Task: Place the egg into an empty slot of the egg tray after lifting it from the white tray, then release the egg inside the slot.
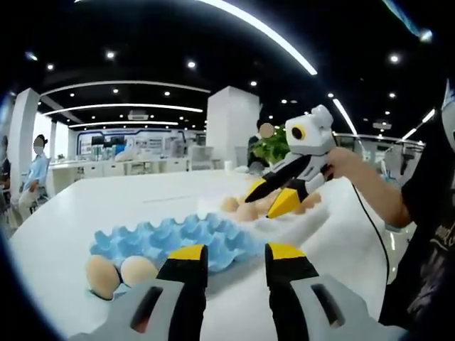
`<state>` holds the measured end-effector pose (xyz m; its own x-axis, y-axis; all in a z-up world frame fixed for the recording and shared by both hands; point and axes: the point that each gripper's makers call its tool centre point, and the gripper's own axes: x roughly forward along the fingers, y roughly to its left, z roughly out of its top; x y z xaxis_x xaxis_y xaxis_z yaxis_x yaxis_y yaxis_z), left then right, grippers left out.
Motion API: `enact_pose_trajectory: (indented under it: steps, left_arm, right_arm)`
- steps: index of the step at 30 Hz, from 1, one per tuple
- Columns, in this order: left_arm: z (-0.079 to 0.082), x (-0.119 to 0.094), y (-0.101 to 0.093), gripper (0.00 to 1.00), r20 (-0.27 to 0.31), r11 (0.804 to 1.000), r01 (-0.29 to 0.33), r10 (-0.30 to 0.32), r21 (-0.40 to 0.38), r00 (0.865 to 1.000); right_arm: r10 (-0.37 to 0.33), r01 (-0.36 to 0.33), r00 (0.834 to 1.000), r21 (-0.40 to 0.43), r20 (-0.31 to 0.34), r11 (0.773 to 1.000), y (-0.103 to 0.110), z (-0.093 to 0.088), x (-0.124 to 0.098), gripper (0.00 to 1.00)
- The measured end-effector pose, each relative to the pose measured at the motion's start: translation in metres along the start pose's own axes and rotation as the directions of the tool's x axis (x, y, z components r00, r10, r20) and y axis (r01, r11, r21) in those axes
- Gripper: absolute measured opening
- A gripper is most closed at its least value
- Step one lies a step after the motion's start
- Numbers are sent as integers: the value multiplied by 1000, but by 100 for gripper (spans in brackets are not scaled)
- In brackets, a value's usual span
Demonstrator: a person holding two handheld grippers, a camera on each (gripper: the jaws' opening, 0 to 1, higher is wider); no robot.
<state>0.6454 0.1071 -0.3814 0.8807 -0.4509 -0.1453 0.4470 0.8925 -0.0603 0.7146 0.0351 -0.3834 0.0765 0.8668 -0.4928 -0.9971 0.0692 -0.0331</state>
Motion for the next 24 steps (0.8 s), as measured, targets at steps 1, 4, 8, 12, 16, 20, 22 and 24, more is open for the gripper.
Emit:
enact_pose_trajectory:
  steps: [1, 4, 8, 12, 16, 20, 22, 24]
  left_arm:
    - [0, 1, -1, 32, -1, 1000, 1, -1, 1, 1000]
    - [0, 4, -3, 33, -5, 1000, 6, -6, 3, 1000]
    - [0, 8, -6, 33, -14, 1000, 15, -15, 7, 1000]
    - [1, 10, -8, 33, -18, 1000, 20, -20, 11, 1000]
    - [2, 13, -13, 33, -26, 999, 29, -29, 20, 999]
    - [2, 17, -19, 33, -30, 999, 40, -39, 25, 999]
    - [3, 18, -21, 33, -30, 999, 43, -42, 28, 999]
    - [3, 19, -24, 33, -32, 998, 48, -47, 31, 998]
  right_arm:
    - [-5, 5, 1000, 3, -1, 1000, -1, -2, -3, 37]
    - [-11, 11, 1000, 8, -2, 1000, -3, -7, -8, 37]
    - [-20, 20, 1000, 14, -2, 1000, -6, -13, -16, 37]
    - [-31, 31, 999, 17, -6, 999, -8, -20, -23, 37]
    - [-46, 46, 999, 23, -5, 999, -10, -26, -33, 37]
    - [-60, 60, 998, 30, -6, 998, -11, -33, -41, 37]
    - [-64, 64, 998, 31, -10, 997, -10, -35, -44, 37]
    - [-70, 70, 997, 31, -15, 997, -10, -38, -48, 37]
